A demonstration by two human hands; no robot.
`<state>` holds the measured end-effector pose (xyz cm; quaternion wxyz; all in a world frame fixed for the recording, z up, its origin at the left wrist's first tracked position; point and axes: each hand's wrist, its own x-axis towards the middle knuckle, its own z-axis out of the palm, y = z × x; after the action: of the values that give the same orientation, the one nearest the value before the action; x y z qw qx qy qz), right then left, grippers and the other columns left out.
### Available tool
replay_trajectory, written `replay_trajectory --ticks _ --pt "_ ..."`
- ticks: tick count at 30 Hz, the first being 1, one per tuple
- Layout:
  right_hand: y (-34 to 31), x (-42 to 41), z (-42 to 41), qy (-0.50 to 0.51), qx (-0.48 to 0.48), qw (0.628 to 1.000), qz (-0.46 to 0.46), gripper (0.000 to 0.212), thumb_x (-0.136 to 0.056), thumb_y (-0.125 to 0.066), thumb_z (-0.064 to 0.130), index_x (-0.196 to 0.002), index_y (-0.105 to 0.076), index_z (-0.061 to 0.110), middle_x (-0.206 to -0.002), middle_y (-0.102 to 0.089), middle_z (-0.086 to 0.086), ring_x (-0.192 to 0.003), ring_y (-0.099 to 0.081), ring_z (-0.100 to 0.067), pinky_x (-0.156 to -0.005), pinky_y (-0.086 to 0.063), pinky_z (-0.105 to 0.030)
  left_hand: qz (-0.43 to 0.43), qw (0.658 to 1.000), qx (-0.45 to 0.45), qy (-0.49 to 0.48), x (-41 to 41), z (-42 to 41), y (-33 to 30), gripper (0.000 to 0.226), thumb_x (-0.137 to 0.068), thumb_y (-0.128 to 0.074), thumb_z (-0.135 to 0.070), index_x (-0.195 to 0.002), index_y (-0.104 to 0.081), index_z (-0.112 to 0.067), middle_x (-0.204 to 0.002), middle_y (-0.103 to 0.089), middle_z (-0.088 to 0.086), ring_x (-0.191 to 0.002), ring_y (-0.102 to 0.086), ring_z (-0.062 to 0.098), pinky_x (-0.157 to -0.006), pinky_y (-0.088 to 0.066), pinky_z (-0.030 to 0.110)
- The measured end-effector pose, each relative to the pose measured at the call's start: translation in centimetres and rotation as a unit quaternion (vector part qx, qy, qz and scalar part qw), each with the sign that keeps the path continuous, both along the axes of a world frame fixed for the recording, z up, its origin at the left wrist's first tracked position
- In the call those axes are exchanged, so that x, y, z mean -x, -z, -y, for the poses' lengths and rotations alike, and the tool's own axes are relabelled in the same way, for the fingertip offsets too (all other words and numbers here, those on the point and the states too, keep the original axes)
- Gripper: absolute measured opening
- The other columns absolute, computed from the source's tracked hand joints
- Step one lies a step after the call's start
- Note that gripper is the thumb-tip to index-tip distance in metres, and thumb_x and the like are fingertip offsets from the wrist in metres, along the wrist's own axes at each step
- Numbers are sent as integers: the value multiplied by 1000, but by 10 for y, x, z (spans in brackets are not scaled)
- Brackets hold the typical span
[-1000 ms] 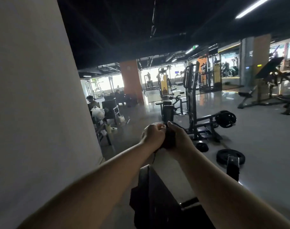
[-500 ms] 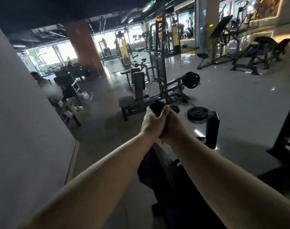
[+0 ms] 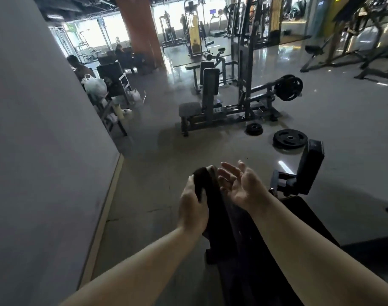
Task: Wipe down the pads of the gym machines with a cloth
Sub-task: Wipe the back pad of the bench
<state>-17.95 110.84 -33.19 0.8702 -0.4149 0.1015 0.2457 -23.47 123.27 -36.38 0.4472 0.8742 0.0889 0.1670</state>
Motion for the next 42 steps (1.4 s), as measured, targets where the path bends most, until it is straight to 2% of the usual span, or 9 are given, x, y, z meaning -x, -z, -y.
replay_trajectory --ticks 2,5,16,25,31,33,36,39,42 --pt "27 -7 15 30 10 999 -31 44 -102 -29 42 -104 -63 15 -108 -61 -6 -93 -55 -18 -72 -40 -33 -105 991 -47 66 35 20 28 67 -99 -44 -27 -152 -7 -12 -159 -12 -1 -146 -13 14 -117 -18 25" --pt "38 -16 24 37 -11 999 -24 43 -102 -29 41 -102 -64 16 -112 -63 -5 -101 -55 -19 -76 -41 -33 -224 964 -125 64 41 33 51 77 -99 -32 -47 -147 21 -19 -154 27 -8 -143 23 13 -120 4 34" --pt "61 21 26 55 161 976 137 26 -100 -40 9 -109 -65 12 -112 -68 -13 -106 -64 -23 -97 -48 -38 -244 940 -240 -10 -56 51 33 60 -101 -30 -43 -153 -7 -24 -161 5 3 -147 7 26 -117 -3 45" --pt "75 47 49 41 252 949 185 25 -99 -43 10 -110 -64 19 -115 -62 9 -95 -55 20 -76 -39 1 -239 925 -295 14 -132 31 29 53 -99 -37 -37 -150 -22 -31 -161 -3 2 -147 0 28 -118 -7 48" --pt "71 42 50 40 253 951 172 26 -100 -42 17 -111 -66 22 -115 -67 1 -110 -60 -7 -101 -46 -28 -173 957 -221 75 -39 36 37 54 -101 -36 -34 -151 -18 -30 -160 11 -2 -146 12 27 -120 -3 43" --pt "64 36 47 48 230 959 160 26 -101 -41 20 -110 -66 21 -108 -69 -3 -102 -65 -11 -96 -50 -33 -185 948 -234 110 13 48 38 58 -95 -19 -49 -150 -8 -34 -156 24 -5 -143 24 24 -120 2 41" --pt "57 27 48 87 241 954 155 26 -102 -39 19 -107 -64 22 -104 -65 9 -86 -61 12 -74 -46 -8 -245 914 -287 149 55 59 34 74 -75 8 -57 -146 9 -35 -146 42 -6 -132 40 26 -119 7 42" --pt "56 18 53 117 262 946 153 26 -101 -40 21 -99 -65 29 -117 -61 6 -100 -54 4 -84 -42 -11 -293 883 -341 136 33 63 31 57 -100 -23 -40 -152 -1 -32 -151 37 0 -138 31 35 -118 5 49" --pt "51 17 59 140 256 945 147 27 -102 -38 19 -100 -64 26 -105 -63 7 -83 -58 12 -63 -43 -4 -285 876 -372 113 -9 62 28 59 -100 -38 -31 -152 -11 -29 -157 25 3 -142 20 41 -117 -1 54"
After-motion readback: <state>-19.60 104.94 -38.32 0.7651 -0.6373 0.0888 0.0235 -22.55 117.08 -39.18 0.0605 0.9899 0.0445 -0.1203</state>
